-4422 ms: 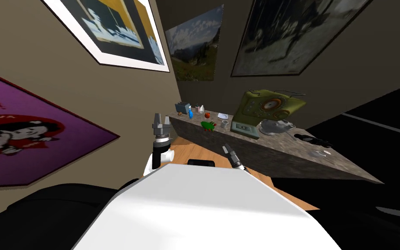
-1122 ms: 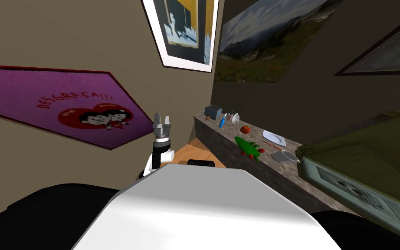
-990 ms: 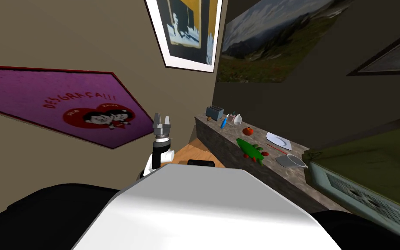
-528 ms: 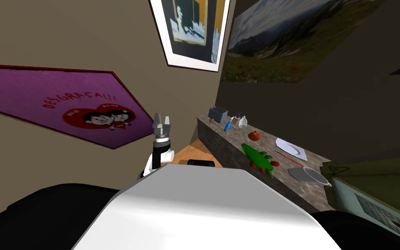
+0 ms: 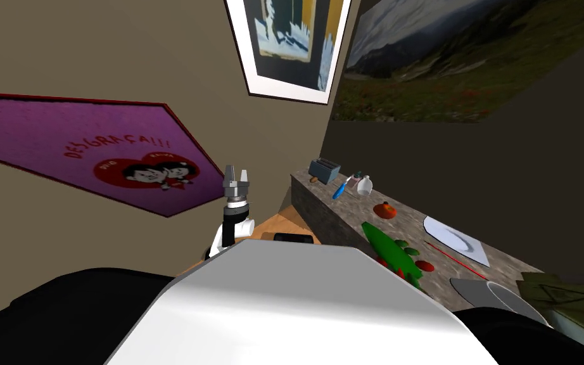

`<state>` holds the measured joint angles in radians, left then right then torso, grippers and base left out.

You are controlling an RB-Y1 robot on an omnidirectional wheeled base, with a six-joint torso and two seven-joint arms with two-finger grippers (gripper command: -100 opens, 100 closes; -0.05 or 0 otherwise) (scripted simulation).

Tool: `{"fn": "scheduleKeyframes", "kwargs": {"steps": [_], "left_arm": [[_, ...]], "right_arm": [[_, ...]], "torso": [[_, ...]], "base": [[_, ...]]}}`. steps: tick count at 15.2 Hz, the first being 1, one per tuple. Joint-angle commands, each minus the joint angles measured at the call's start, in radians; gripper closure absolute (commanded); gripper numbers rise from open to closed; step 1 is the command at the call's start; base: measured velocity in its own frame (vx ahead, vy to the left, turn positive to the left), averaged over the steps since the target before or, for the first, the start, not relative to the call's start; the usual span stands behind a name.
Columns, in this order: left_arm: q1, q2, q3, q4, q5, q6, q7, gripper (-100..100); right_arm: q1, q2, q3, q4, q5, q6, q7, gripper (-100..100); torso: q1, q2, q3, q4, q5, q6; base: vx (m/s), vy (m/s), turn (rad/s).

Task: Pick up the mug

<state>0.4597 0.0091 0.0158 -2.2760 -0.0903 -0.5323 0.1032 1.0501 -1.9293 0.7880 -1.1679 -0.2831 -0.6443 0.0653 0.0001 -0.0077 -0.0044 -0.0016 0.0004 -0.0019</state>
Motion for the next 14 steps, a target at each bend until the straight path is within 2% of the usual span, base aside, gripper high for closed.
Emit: {"fn": "scheduleKeyframes", "kwargs": {"steps": [1, 3, 5, 6, 7, 10, 11, 12, 13, 14], "left_arm": [[0.0, 0.0, 0.0, 0.0, 0.0, 0.0, 0.0, 0], [0.0, 0.0, 0.0, 0.0, 0.0, 0.0, 0.0, 0], [0.0, 0.0, 0.0, 0.0, 0.0, 0.0, 0.0, 0], [0.0, 0.0, 0.0, 0.0, 0.0, 0.0, 0.0, 0], [0.0, 0.0, 0.0, 0.0, 0.0, 0.0, 0.0, 0], [0.0, 0.0, 0.0, 0.0, 0.0, 0.0, 0.0, 0], [0.0, 0.0, 0.0, 0.0, 0.0, 0.0, 0.0, 0], [0.0, 0.0, 0.0, 0.0, 0.0, 0.0, 0.0, 0], [0.0, 0.0, 0.0, 0.0, 0.0, 0.0, 0.0, 0], [0.0, 0.0, 0.0, 0.0, 0.0, 0.0, 0.0, 0]], "right_arm": [[-0.016, -0.041, 0.006, 0.029, 0.0, -0.019, -0.014, -100], [-0.029, -0.042, 0.006, 0.018, -0.012, -0.037, -0.014, -100], [-0.043, -0.009, 0.001, -0.018, -0.022, -0.058, -0.014, -100], [-0.032, -0.026, 0.011, 0.002, -0.032, -0.044, 0.002, -100], [-0.041, 0.014, 0.006, 0.01, -0.016, -0.032, 0.007, -100], [-0.05, 0.059, 0.001, 0.022, 0.005, -0.012, 0.013, -100], [-0.052, 0.068, 0.0, 0.025, 0.009, -0.007, 0.015, -100], [-0.048, 0.052, 0.002, 0.021, 0.001, -0.018, 0.012, -100], [-0.048, 0.054, 0.002, 0.021, 0.001, -0.014, 0.013, 100], [-0.048, 0.054, 0.002, 0.021, 0.001, -0.014, 0.014, 100]], "torso": [[0.0, 0.0, 0.0, 0.0, 0.0, 0.0], [-0.004, -0.005, -0.003, -0.001, -0.001, 0.0], [-0.006, -0.003, -0.002, -0.001, -0.002, 0.001], [-0.007, 0.0, 0.0, 0.0, -0.002, 0.002], [-0.005, 0.003, 0.002, 0.001, -0.002, 0.002], [0.001, 0.009, 0.005, 0.002, 0.0, 0.003], [0.002, 0.009, 0.006, 0.002, 0.0, 0.003], [0.003, 0.01, 0.006, 0.002, 0.0, 0.003], [0.003, 0.01, 0.006, 0.003, 0.0, 0.003], [0.003, 0.01, 0.006, 0.003, 0.0, 0.003]], "base": [[0.177, -0.074, 0.232], [0.19, -0.118, 0.214], [0.116, -0.123, 0.065], [0.046, -0.09, 0.019], [0.026, -0.033, 0.047], [0.014, 0.0, 0.045], [0.008, 0.01, 0.031], [0.005, 0.006, 0.007], [0.0, 0.0, 0.0], [0.0, 0.0, 0.0]]}}
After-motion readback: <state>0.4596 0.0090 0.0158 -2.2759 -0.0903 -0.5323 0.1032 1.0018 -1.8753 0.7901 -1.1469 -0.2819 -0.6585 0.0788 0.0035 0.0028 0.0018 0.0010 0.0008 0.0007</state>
